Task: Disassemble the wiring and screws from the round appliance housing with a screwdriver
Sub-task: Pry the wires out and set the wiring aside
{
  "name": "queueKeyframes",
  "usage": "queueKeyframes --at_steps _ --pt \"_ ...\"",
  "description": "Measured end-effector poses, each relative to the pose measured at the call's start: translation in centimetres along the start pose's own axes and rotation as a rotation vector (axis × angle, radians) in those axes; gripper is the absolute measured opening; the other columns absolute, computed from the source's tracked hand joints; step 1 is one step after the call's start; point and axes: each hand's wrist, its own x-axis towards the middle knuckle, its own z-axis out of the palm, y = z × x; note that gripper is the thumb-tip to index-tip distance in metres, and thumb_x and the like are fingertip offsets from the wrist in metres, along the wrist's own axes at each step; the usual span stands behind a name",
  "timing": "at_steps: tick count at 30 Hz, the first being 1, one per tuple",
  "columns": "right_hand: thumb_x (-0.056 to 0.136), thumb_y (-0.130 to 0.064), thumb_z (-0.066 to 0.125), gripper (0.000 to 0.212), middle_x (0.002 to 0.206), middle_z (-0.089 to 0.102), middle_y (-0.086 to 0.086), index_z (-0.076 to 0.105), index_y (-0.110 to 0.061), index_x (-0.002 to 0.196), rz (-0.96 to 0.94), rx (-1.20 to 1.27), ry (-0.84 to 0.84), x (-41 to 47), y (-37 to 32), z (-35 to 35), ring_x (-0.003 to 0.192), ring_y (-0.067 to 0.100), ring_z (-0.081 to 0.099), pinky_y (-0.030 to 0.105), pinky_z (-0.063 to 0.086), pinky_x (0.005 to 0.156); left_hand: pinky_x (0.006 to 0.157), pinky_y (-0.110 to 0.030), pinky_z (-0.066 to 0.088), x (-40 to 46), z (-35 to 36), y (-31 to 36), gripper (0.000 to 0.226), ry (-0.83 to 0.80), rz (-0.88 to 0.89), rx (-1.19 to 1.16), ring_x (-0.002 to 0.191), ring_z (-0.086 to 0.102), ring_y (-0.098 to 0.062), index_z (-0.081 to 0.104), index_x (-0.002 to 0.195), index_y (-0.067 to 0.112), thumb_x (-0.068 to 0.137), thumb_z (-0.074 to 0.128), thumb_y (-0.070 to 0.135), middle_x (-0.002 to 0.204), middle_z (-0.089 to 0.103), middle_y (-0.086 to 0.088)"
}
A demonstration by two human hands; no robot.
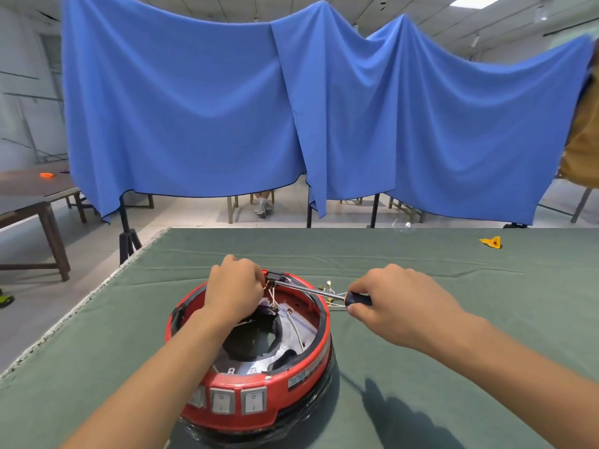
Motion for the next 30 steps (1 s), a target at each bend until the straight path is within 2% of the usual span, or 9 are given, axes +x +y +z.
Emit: queueKeyframes --at_steps 5,9,12,16,19,23,27,30 --pt "0.093 -0.039 0.046 0.026 0.079 0.063 0.003 0.061 -0.019 0.086 0.012 0.019 0.003 -0.1 0.0 0.1 0.073 0.03 0.056 0.032 0.039 0.058 0.086 -0.033 0.038 0.0 0.4 -0.5 0.029 0.081 0.007 -0.027 0.105 0.047 -0.025 0.068 0.105 0.017 0.083 0.051 0.008 0.102 0.053 -0.003" --pt "0.094 -0.038 0.046 0.025 0.074 0.058 0.002 0.057 -0.019 0.081 0.016 0.03 -0.001 -0.1 -0.1 0.3 0.07 0.031 0.052 0.032 0.035 0.054 0.096 -0.04 0.037 0.2 0.7 -0.6 0.049 -0.022 -0.087 -0.007 0.116 0.048 -0.03 0.047 0.134 0.018 0.085 0.049 0.012 0.129 0.051 -0.011" --pt "0.094 -0.037 0.047 0.023 0.072 0.055 0.001 0.053 -0.023 0.077 0.012 0.032 -0.023 0.0 -0.2 0.3 0.07 0.03 0.051 0.032 0.033 0.053 0.098 -0.04 0.037 0.3 0.7 -0.9 0.047 -0.074 -0.08 0.045 0.117 0.051 -0.03 0.051 0.133 0.025 0.087 0.047 0.017 0.13 0.056 -0.008" --pt "0.094 -0.038 0.047 0.019 0.079 0.055 0.001 0.063 -0.027 0.092 -0.002 0.003 -0.03 0.3 -0.2 0.1 0.075 0.029 0.052 0.031 0.036 0.061 0.098 -0.04 0.039 0.2 0.8 -1.1 0.046 -0.063 -0.079 0.01 0.116 0.052 -0.029 0.055 0.131 0.027 0.087 0.048 0.016 0.13 0.059 -0.005" --pt "0.094 -0.035 0.048 0.019 0.078 0.051 0.0 0.063 -0.025 0.095 -0.008 -0.048 -0.013 0.5 -0.4 0.1 0.074 0.03 0.05 0.03 0.035 0.061 0.1 -0.04 0.039 0.3 0.8 -1.0 0.047 -0.052 -0.084 -0.021 0.117 0.053 -0.028 0.057 0.129 0.027 0.085 0.048 0.013 0.128 0.061 -0.003" --pt "0.092 -0.032 0.048 0.019 0.066 0.045 -0.002 0.064 -0.022 0.094 -0.002 -0.102 0.001 0.7 -1.1 -0.1 0.07 0.03 0.052 0.03 0.036 0.058 0.102 -0.04 0.037 0.3 0.8 -1.1 0.048 -0.05 -0.083 -0.043 0.118 0.052 -0.027 0.058 0.129 0.027 0.084 0.048 0.011 0.129 0.061 -0.002" --pt "0.091 -0.03 0.05 0.016 0.064 0.041 -0.004 0.063 -0.021 0.094 0.007 -0.116 -0.005 0.5 -1.8 -0.1 0.063 0.028 0.047 0.03 0.032 0.053 0.101 -0.039 0.038 0.2 0.7 -1.1 0.048 -0.04 -0.092 -0.066 0.117 0.053 -0.027 0.058 0.129 0.027 0.084 0.049 0.011 0.128 0.062 -0.002" --pt "0.091 -0.029 0.05 0.013 0.063 0.04 -0.003 0.055 -0.02 0.084 0.008 -0.121 -0.022 0.5 -2.0 -0.3 0.056 0.023 0.042 0.03 0.032 0.054 0.103 -0.04 0.039 0.1 0.6 -1.1 0.048 -0.054 -0.105 -0.077 0.118 0.053 -0.027 0.057 0.13 0.028 0.085 0.05 0.012 0.128 0.061 -0.003"
